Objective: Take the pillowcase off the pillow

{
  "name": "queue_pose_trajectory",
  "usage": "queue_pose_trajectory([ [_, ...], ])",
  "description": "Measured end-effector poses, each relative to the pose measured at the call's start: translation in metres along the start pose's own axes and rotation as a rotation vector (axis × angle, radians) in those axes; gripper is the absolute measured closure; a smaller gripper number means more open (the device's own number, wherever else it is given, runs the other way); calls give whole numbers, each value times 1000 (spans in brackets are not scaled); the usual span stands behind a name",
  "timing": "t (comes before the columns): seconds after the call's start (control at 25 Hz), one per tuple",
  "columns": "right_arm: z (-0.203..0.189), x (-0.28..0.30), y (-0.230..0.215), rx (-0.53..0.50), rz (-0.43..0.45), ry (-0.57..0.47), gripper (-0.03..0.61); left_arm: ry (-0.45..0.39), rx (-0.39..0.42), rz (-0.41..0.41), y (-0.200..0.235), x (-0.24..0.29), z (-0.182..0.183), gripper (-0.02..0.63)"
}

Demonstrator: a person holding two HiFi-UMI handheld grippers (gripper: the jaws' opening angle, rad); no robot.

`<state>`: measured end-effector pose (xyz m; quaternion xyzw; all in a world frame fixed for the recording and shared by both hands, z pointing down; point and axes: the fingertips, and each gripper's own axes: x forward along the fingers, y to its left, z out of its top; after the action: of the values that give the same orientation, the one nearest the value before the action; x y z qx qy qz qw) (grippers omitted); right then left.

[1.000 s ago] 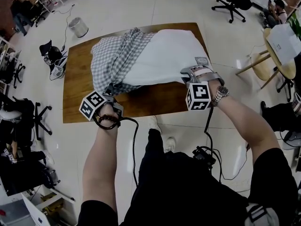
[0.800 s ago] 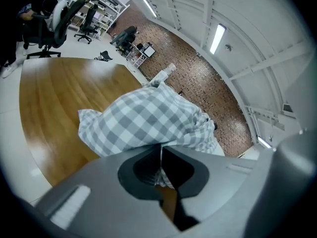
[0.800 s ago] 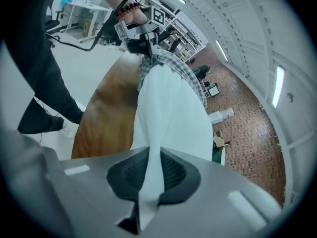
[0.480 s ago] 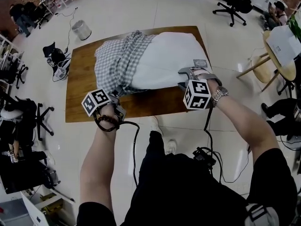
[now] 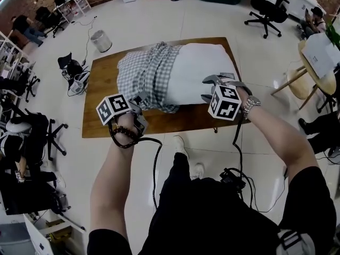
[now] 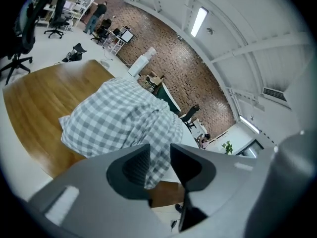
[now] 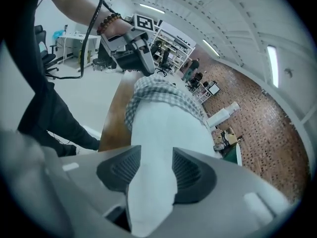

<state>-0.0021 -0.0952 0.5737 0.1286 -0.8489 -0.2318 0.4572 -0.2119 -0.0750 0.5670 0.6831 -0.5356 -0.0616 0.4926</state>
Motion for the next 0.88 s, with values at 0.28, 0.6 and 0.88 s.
queue_pose_trajectory([
  [0.28,21,-17,-2,59,-15,-32,380,21,193,-4,-42,-15,5,459],
  [0.6,30,-19,-38,104,-12,-45,380,79,413,14,-87,0,35,420],
  [0.88,38,-12,-92,145,5,-37,372,167,595,40,-115,28,82,387],
])
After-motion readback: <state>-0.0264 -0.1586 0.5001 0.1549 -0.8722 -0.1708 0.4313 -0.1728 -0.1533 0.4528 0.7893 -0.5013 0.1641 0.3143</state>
